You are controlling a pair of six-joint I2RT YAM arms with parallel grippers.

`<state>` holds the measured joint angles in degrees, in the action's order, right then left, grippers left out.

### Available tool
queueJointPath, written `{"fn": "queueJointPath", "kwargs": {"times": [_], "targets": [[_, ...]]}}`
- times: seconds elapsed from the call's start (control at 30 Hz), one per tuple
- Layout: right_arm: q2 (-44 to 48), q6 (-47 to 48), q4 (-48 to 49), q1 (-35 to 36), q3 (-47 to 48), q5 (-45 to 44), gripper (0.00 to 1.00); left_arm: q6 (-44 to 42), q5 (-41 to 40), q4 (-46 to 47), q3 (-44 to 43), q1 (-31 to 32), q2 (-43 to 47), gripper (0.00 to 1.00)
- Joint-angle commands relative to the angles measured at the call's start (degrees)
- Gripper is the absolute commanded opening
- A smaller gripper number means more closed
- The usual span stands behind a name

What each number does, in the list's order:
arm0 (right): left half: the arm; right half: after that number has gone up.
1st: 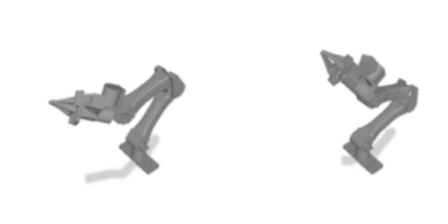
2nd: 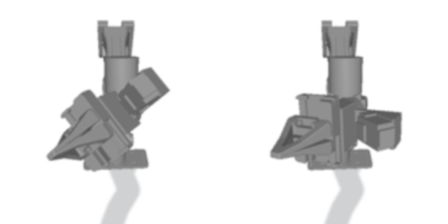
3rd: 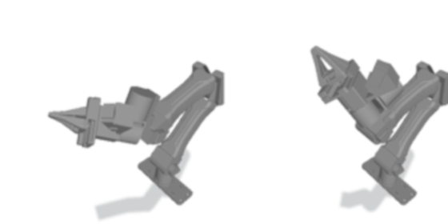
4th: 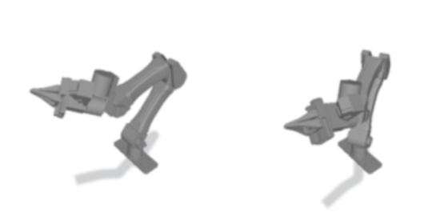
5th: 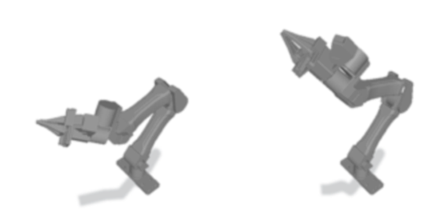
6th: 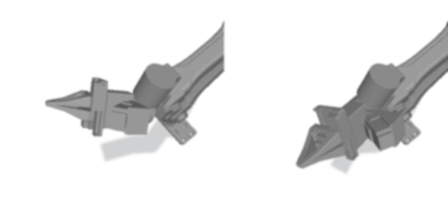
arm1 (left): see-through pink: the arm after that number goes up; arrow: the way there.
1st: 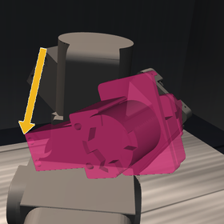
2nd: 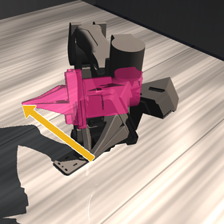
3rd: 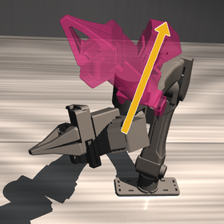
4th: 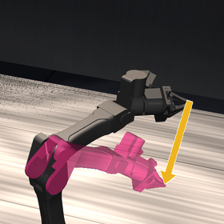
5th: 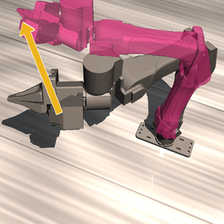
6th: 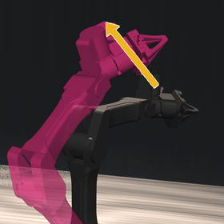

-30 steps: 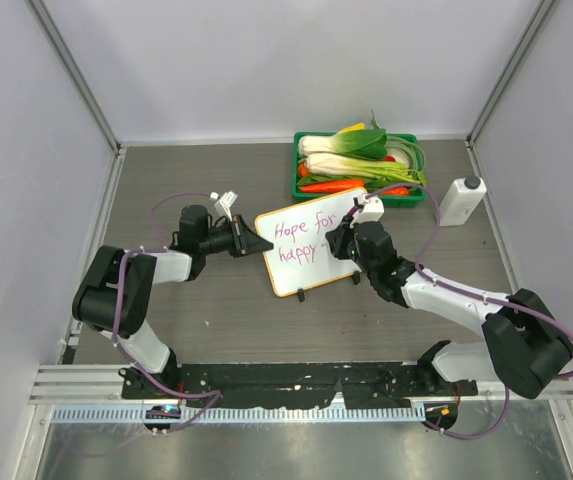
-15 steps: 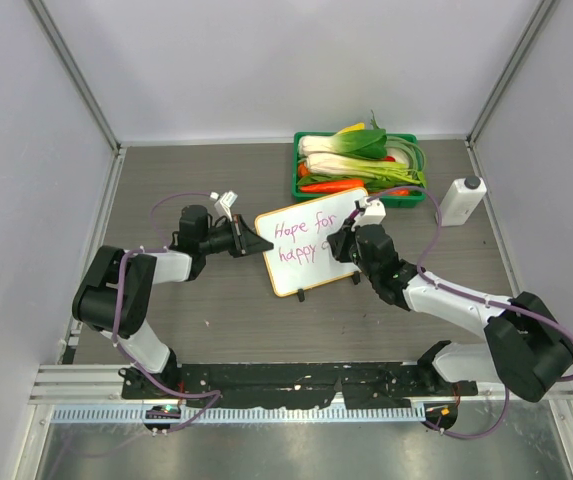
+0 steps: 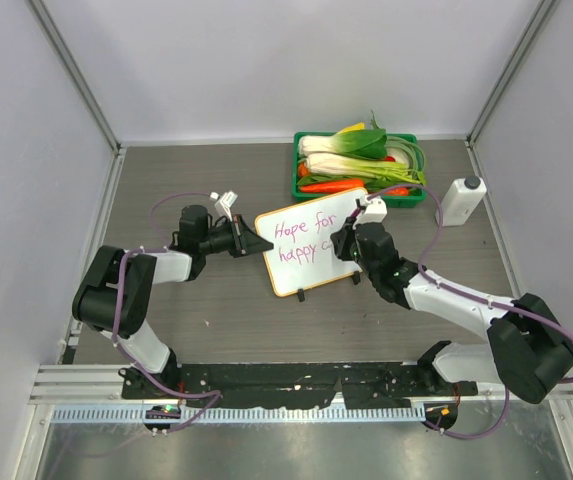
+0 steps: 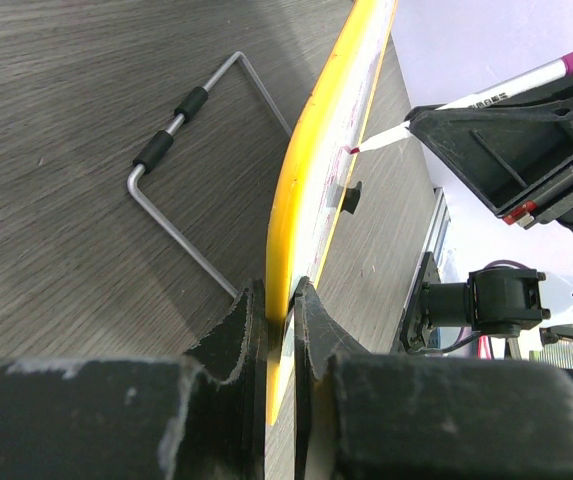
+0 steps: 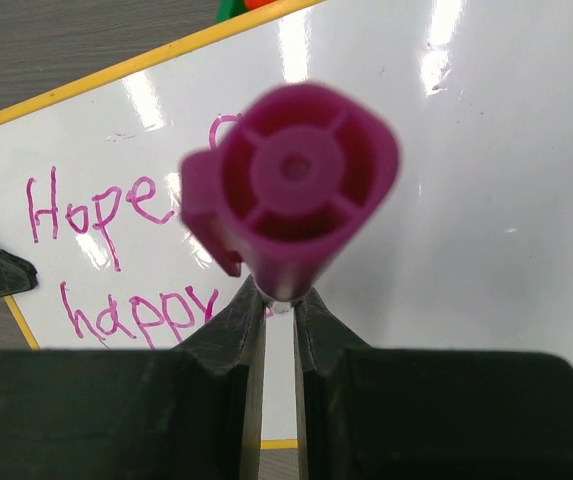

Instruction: Write a sentence on the whiteboard

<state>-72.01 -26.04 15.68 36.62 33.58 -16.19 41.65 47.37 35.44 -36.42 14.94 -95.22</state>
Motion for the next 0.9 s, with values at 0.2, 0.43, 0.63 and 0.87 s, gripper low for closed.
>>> {"fn": "queueJointPath", "kwargs": {"times": [0.2,0.43,0.63,0.87], "targets": [[3.01,1.96,0.84,-0.23,3.68,-2.89,0.02,-5.35,-7.47,-7.58,1.53,-0.17,-1.90,0.00],[0.91,2.40,0.84,-0.23,6.67,-3.06,0.01,-5.44,-7.74,-7.67,1.44,-0.17,-1.81,0.00],[-1.82,2.05,1.19,-0.32,7.90,-3.59,0.01,-5.44,-7.56,-7.67,1.44,-0.17,-1.81,0.00],[-4.37,1.43,1.63,-0.32,7.20,-3.24,0.01,-5.44,-7.56,-7.67,1.36,-0.17,-1.90,0.00]]}}
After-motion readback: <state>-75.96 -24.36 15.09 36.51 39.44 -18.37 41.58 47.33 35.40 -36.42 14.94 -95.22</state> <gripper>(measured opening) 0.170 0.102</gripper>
